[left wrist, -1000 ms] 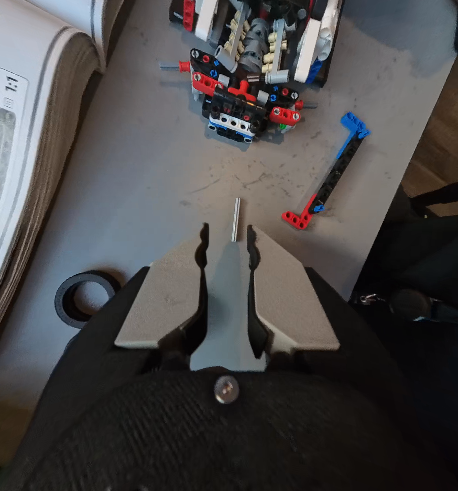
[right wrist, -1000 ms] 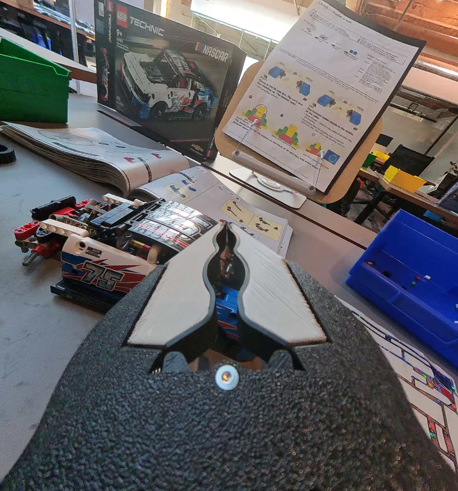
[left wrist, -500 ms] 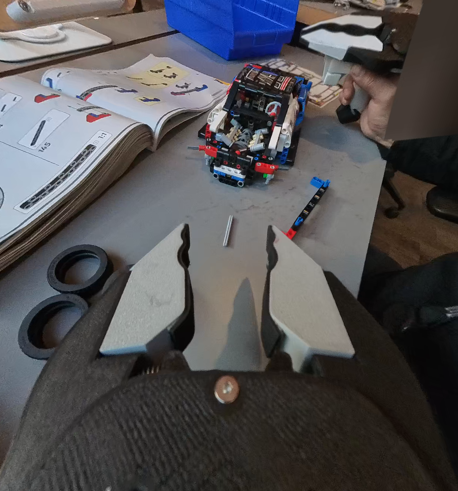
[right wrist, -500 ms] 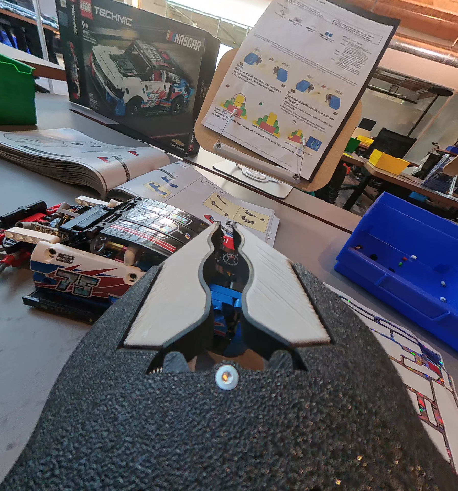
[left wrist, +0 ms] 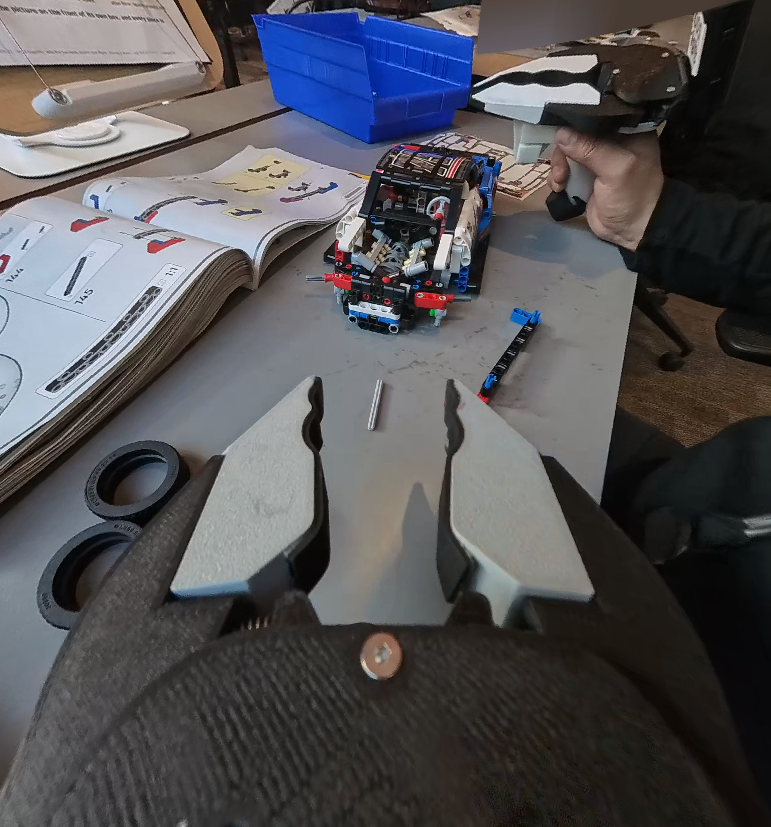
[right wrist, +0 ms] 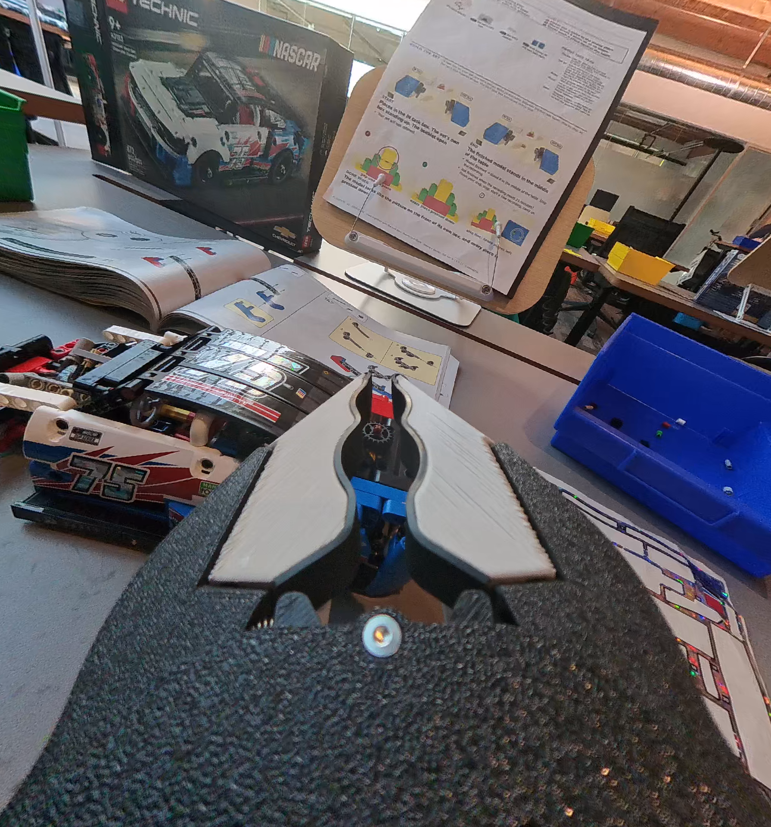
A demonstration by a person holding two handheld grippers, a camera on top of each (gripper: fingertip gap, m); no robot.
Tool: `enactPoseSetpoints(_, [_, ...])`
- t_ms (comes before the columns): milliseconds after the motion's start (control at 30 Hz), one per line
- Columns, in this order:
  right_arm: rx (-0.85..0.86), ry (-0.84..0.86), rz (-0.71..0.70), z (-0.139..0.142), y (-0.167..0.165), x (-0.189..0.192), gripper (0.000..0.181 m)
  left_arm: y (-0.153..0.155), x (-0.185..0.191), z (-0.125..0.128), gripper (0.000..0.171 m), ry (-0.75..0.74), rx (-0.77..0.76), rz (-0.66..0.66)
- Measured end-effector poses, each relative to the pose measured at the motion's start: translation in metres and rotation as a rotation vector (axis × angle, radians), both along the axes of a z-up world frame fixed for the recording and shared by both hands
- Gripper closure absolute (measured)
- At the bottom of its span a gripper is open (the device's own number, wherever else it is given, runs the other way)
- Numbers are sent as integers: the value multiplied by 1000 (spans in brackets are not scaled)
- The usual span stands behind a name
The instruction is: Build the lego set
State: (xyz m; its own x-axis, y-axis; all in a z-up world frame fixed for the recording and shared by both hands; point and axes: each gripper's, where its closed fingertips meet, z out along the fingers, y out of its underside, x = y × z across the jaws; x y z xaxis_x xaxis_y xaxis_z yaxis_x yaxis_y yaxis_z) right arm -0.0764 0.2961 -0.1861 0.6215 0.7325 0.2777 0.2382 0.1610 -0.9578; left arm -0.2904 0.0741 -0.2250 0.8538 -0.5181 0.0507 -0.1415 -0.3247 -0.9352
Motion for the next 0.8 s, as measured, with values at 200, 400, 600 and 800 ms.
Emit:
enactPoseSetpoints(200, [-1, -12, -14, -2, 2, 0, 173, 0, -3, 4, 121, 10, 25, 30])
enactPoseSetpoints(400, [-14, -49, -52, -9, 8, 2, 172, -12, -84, 83, 139, 8, 240, 298])
enactPoseSetpoints(600, [-20, -102, -131, -16, 17, 9, 153, -46, -256, 142, 138, 161, 217, 644])
enactPoseSetpoints(800, [-21, -143, -145, -22, 19, 7, 151, -45, -350, 87, 138, 274, -304, 621])
